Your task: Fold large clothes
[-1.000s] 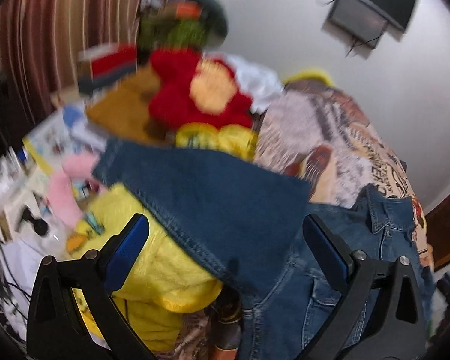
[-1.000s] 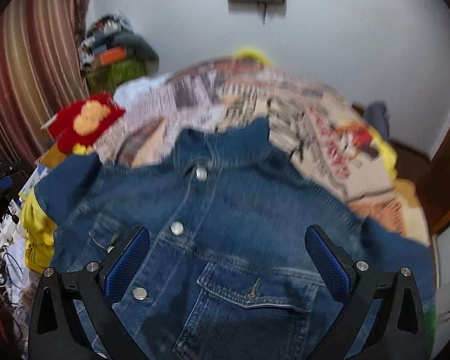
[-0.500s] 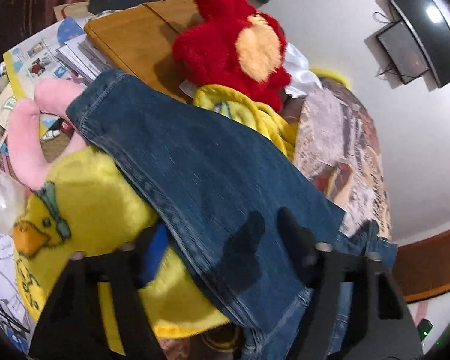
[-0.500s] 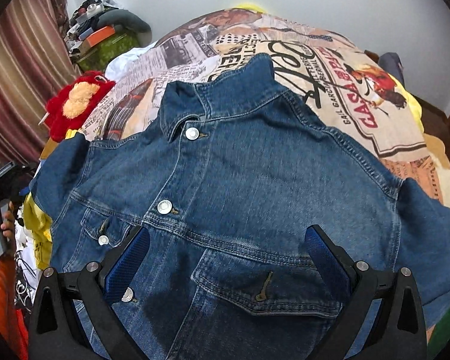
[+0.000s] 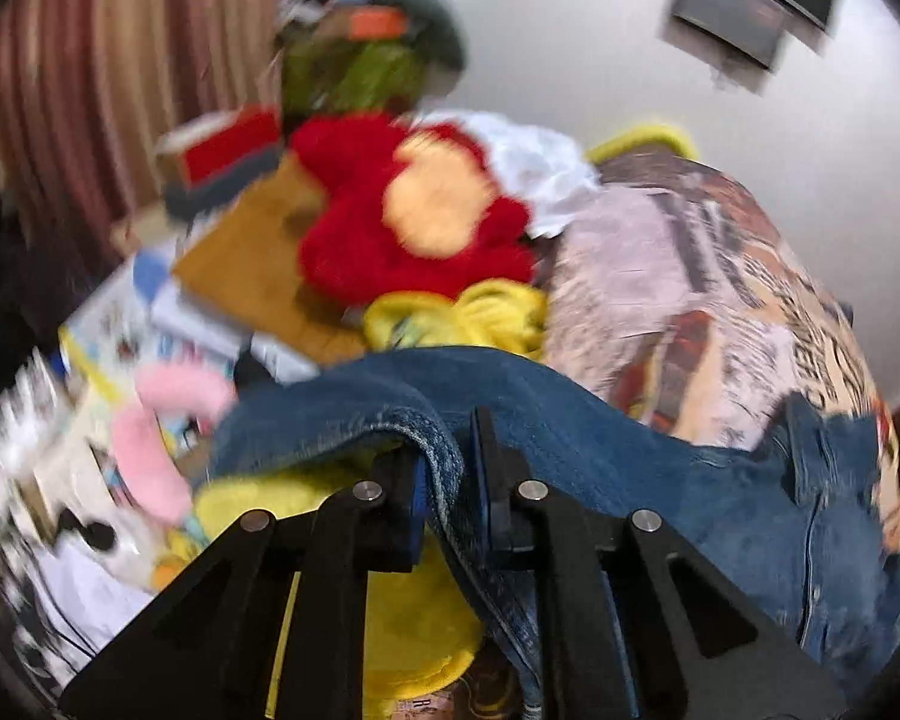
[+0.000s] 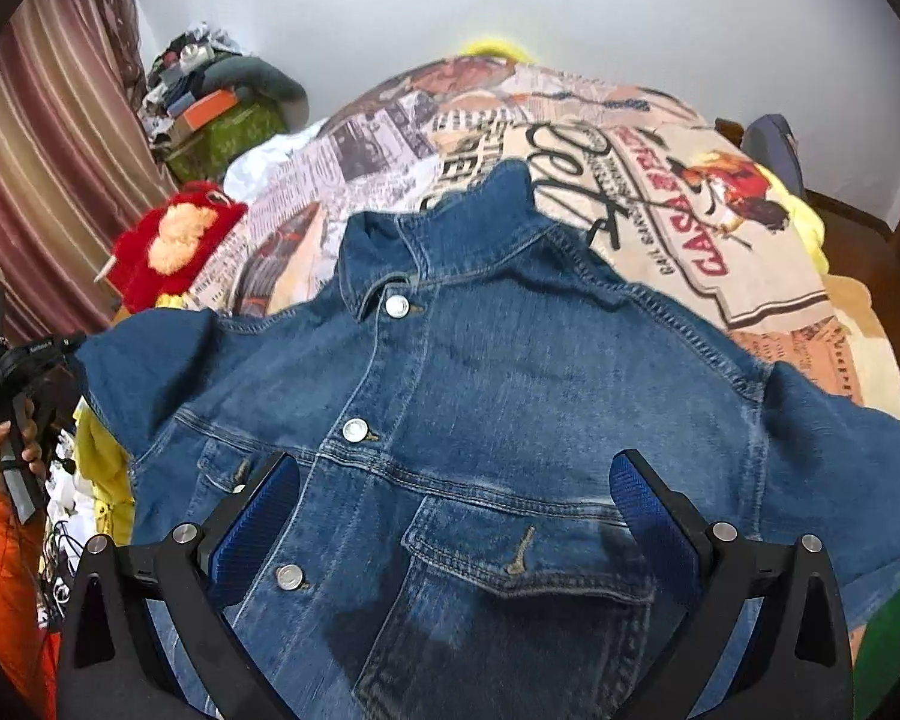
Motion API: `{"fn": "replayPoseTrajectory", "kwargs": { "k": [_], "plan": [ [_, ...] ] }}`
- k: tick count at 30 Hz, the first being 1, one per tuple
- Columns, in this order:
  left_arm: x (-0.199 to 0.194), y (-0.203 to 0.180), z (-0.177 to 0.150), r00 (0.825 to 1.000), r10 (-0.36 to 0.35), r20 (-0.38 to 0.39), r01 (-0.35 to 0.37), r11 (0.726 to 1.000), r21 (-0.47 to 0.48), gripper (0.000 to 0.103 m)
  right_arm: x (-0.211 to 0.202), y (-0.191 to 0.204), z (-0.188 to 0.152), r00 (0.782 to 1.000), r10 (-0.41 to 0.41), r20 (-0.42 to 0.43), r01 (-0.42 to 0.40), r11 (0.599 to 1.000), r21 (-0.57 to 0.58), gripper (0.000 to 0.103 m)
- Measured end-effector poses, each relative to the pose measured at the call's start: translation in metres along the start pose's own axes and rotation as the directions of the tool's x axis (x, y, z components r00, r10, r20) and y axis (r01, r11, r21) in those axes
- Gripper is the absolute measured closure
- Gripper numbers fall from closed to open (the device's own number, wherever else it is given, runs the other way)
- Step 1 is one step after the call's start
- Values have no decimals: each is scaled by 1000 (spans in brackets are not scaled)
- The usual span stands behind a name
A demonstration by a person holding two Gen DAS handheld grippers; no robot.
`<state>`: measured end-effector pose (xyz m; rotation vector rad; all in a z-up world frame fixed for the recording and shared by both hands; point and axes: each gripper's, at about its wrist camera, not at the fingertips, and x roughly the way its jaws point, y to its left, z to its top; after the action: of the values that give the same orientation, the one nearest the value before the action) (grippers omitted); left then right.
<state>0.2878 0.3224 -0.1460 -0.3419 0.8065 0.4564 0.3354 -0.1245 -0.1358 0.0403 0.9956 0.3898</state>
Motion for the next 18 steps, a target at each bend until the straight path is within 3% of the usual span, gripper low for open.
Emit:
{"fn": "replayPoseTrajectory", "kwargs": {
  "k": [6, 10, 15, 18],
  "plan": [
    [-44, -61, 5, 991, -110, 75, 102, 989, 106, 93, -33, -8, -4, 998, 3, 61, -3, 1000, 5, 0],
    [-70, -115, -8, 975, -199, 98, 174, 960, 218, 94, -53, -16, -8, 996, -12, 92, 12, 1000, -2, 0],
    [-62, -187, -53, 965, -260, -15, 248, 900, 359, 94, -70, -27, -15, 993, -16, 115, 14, 1000, 20, 0],
    [-38, -219, -94, 950, -273, -154, 313, 859, 406, 94, -76, -34, -20, 993, -18, 118, 15, 999, 33, 0]
  ]
}}
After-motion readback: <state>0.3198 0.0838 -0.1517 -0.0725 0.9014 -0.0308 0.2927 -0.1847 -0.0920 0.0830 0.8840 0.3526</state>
